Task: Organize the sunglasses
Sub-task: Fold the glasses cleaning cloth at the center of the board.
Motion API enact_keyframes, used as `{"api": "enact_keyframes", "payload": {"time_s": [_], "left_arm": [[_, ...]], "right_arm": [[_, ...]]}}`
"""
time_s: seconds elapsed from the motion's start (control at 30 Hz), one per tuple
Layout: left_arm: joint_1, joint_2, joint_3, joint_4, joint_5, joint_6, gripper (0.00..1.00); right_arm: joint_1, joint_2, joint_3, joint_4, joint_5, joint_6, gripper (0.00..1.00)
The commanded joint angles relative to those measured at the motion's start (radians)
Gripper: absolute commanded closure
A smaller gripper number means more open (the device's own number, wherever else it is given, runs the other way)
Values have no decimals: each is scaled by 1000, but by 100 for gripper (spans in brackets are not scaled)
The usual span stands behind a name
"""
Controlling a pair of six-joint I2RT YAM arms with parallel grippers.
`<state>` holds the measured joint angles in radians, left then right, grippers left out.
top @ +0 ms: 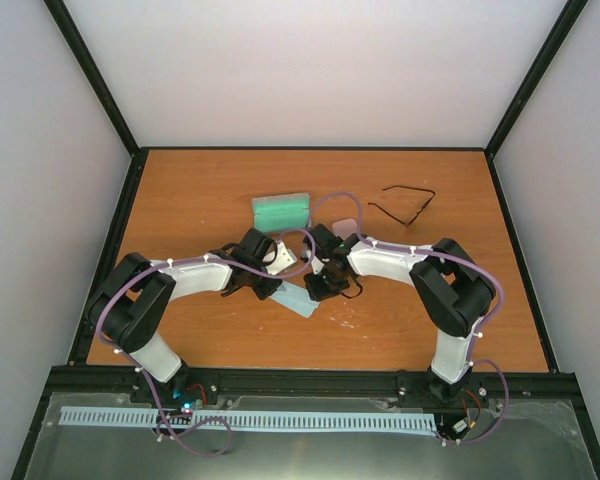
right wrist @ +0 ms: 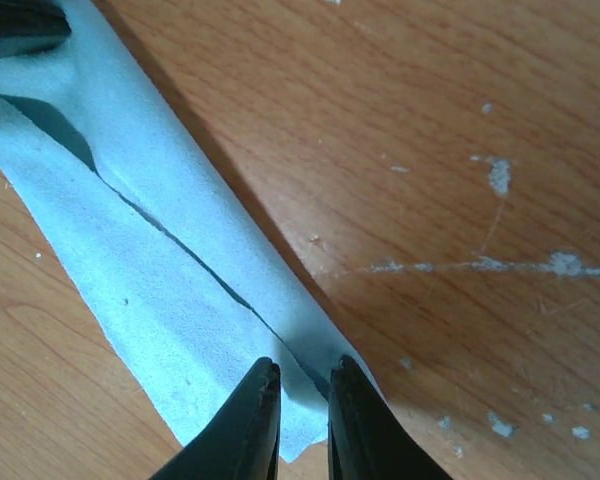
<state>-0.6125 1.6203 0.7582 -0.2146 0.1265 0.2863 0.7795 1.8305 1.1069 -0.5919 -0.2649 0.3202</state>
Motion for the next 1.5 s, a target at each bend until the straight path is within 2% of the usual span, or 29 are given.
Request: {"api": "enact_keyframes", "payload": {"time_s": [0.0,0.23,0.6,0.9,0.93,0.97,1.0,1.03,1.47], "left_arm": [[-1,13,-15,-29,-18,-6,91],[-1,17,-16,-26,-19,-6,91],[-1,16,-15,-20,-24,-9,91],[0,12,-18,-20,-28,-7,91],[-1,12,-17,-19,-28,-8,91],[0,11,-18,-19,-28,-9,91],[-1,12,-19,-17,-29,-9,91],[0,13,-18,-17,-28,-9,91],[0,5,-22,-20,-34,-9,91]], "right_arm": [[7,-19,-15,-6,1,-2,86],[13,-31,-23,5,-13,-2,97],[18,-86,-32,61,-103,-22,97],[35,-73,-40,33,-173,-59,97],[35,-84,-47,35,-154,-54,96],[33,-98,-54,39,-125,-46,76],[30,-107,-58,40,-106,-39,69],[28,-107,-57,33,-84,-33,67],[26,-39,-8,2,4,-12,74]]}}
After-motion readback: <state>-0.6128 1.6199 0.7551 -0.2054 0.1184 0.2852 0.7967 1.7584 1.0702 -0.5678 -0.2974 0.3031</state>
